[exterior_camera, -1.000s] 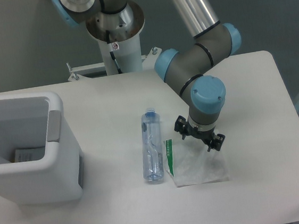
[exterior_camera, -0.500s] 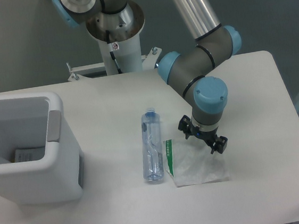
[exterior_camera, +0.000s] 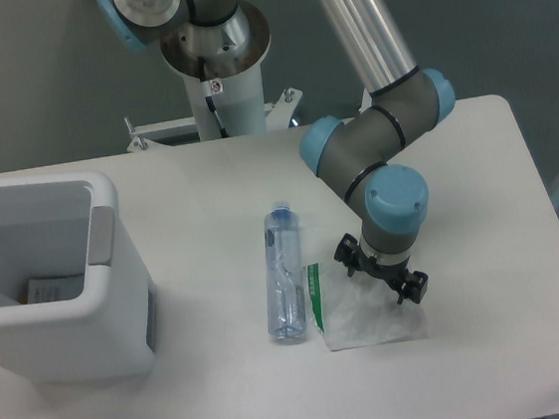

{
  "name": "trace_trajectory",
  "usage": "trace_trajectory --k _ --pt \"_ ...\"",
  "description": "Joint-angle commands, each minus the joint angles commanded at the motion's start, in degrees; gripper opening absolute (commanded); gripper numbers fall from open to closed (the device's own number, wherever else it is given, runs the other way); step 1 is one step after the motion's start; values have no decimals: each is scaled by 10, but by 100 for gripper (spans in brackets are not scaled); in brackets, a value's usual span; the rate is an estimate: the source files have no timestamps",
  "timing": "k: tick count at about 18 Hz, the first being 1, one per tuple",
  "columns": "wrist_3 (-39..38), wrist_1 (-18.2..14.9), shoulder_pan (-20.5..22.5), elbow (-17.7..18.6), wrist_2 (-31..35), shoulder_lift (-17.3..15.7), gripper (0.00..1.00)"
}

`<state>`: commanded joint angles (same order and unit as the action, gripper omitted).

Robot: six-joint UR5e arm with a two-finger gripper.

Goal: Place the trash in the trash can
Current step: 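Lower the gripper onto the plastic bag and adjust its position, then close the gripper on the plastic bag and lift it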

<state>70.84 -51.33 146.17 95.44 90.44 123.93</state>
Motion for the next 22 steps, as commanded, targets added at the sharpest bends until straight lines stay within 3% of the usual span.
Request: trace_trajectory --k 4,6,9,11,22 --pt "-2 0 -3 11 -1 -2 100" --pt "-2 0 -4 11 -1 -2 92" --pt "-1 0 -4 10 0 -2 44" --pt "-2 0 -3 7 -1 -3 20" --pt "0 -1 12 -3 -2 -27 18"
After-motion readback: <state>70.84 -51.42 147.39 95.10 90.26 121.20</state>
